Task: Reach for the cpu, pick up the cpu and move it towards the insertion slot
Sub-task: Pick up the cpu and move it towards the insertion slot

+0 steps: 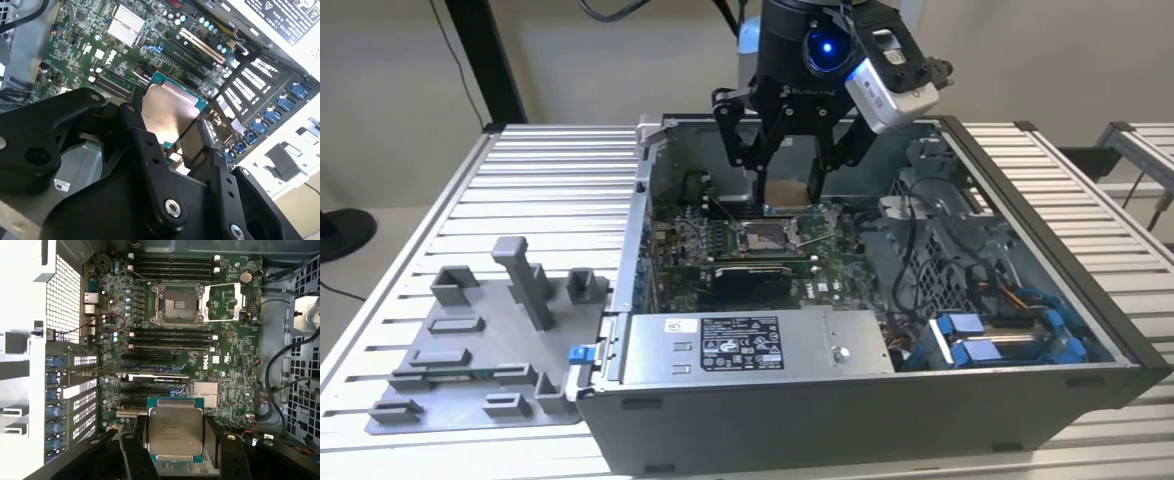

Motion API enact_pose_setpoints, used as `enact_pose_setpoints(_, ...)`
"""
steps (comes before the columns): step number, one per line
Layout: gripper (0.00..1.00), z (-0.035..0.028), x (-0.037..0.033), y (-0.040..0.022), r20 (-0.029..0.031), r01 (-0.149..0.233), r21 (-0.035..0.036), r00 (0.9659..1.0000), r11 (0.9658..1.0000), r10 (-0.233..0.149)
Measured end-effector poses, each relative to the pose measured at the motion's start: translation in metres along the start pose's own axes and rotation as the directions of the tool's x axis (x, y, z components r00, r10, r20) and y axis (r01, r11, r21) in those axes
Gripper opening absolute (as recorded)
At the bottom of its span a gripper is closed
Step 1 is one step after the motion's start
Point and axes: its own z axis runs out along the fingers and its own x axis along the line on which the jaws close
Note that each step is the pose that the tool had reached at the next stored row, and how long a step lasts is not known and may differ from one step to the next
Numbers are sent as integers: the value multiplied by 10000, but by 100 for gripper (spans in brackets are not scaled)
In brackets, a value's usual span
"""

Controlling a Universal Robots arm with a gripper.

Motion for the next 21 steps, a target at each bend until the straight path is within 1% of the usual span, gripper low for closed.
enact_pose_setpoints(3, 0, 0, 1, 15, -1, -1, 1, 10000, 10000, 1)
enact_pose_setpoints(6, 0, 1, 0, 43, 0, 0, 1, 10000, 10000, 0)
enact_pose_setpoints(12, 0, 4, 0, 122, -1, 0, 1, 10000, 10000, 0)
enact_pose_setpoints(21, 0, 9, -1, 261, -1, 0, 1, 10000, 10000, 0)
